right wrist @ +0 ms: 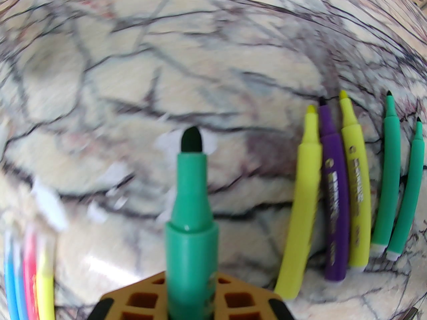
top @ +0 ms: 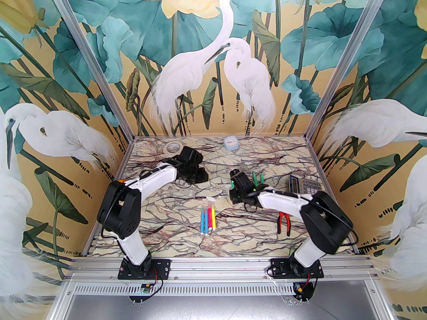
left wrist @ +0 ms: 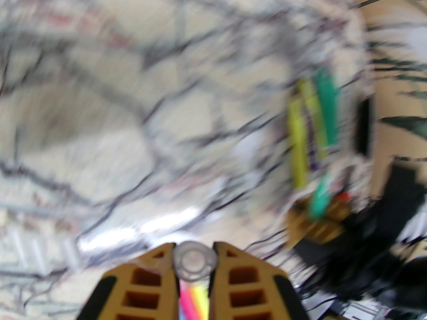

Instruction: Open the pen caps

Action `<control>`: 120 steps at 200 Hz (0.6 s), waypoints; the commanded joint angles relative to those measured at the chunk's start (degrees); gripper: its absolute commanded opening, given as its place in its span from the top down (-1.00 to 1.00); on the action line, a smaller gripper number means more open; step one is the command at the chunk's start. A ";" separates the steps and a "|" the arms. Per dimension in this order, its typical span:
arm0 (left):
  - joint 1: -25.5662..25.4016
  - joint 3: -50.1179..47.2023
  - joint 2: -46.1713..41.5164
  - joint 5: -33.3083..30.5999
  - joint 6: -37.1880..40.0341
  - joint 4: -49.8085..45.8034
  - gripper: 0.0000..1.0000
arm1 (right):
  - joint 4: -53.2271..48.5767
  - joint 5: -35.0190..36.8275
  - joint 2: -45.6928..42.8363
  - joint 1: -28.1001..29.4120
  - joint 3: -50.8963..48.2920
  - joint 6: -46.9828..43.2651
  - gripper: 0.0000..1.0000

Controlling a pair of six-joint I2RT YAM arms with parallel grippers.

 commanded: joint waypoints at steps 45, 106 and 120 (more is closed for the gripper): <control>-2.04 2.15 5.67 -7.94 3.00 -9.66 1.00 | -2.41 3.03 6.25 -1.79 5.41 0.39 0.94; -2.47 2.91 7.89 -11.59 2.96 -11.66 0.95 | -5.77 7.02 9.42 -1.80 7.96 0.82 0.84; -2.54 2.99 8.10 -12.07 2.80 -11.48 0.92 | -6.01 7.60 9.61 -1.81 8.09 0.82 0.77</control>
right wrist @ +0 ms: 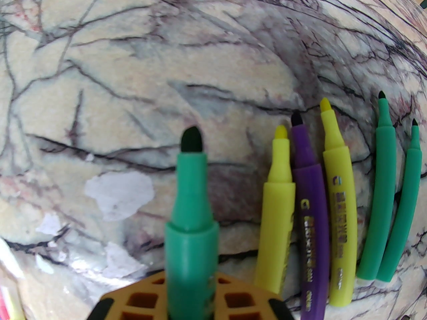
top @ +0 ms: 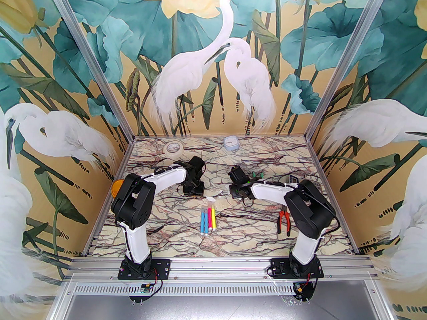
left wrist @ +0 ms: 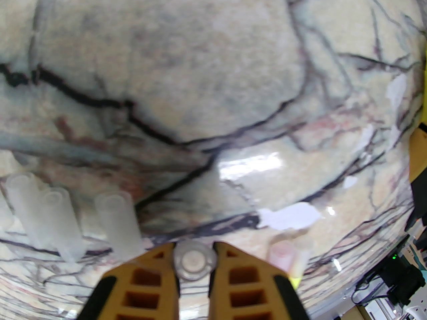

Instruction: Open the pen caps

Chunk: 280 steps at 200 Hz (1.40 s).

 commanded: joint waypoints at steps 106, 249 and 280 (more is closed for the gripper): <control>-0.62 2.31 2.01 -3.03 0.39 -1.87 0.57 | -4.51 4.24 -0.32 -0.21 1.96 0.91 0.43; 2.45 -2.79 -8.75 4.73 -0.50 10.30 0.07 | -10.57 -2.36 -10.79 7.63 2.22 0.55 0.15; 5.96 -8.69 -13.14 7.74 -2.38 18.93 -0.20 | -11.05 -5.65 -9.89 12.65 2.15 2.59 0.14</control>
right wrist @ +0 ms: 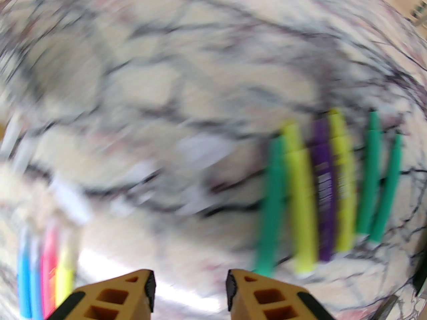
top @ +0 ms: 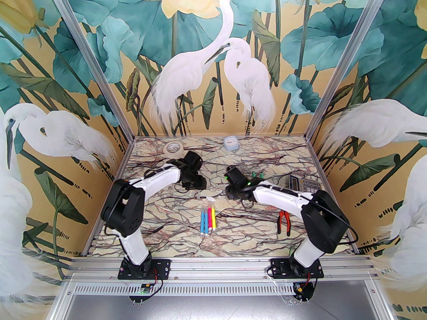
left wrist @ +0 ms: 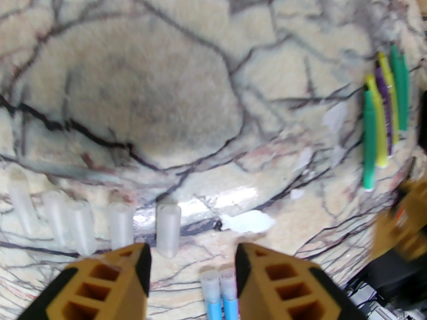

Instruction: Open the pen caps

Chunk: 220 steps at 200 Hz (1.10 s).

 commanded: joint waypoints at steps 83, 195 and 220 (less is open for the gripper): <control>8.16 -14.96 -11.16 8.71 -5.28 20.03 -0.49 | -0.65 -8.71 4.65 10.12 2.23 4.07 0.12; 9.19 -17.78 -12.24 11.07 -5.57 24.11 -0.51 | -2.73 -10.03 9.56 11.90 4.78 5.21 0.14; 9.56 -18.70 -12.44 12.19 -6.08 25.36 -0.51 | -3.13 -9.27 10.00 12.03 4.67 5.61 0.15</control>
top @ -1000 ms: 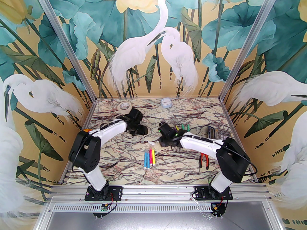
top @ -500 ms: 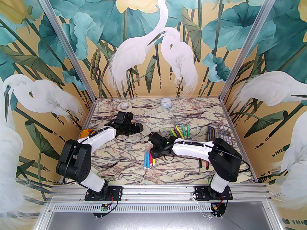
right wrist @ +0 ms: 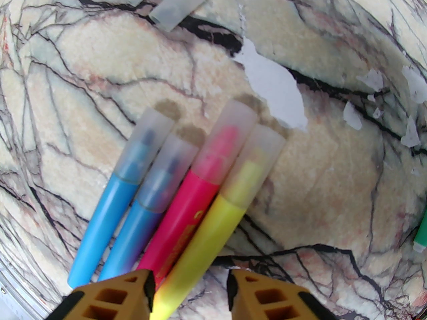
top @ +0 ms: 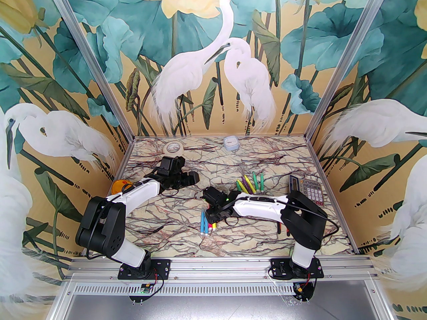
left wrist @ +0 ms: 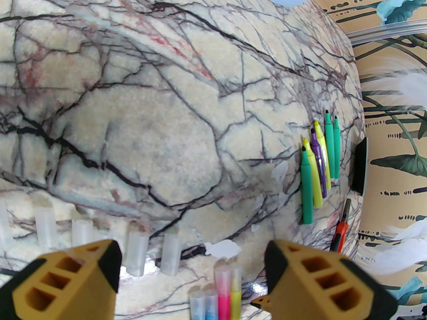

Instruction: Open the pen caps

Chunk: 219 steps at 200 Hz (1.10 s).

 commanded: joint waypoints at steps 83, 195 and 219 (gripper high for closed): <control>1.18 -2.13 -2.22 3.19 -1.37 2.97 -0.51 | -4.12 5.74 1.56 0.54 1.34 2.15 0.20; 1.88 -3.08 -3.78 3.43 -1.48 2.76 -0.51 | -3.56 6.82 3.66 0.58 1.16 2.85 0.31; 2.32 -3.47 -4.35 3.35 -1.48 2.53 -0.50 | -3.69 7.17 4.34 0.62 1.29 2.93 0.34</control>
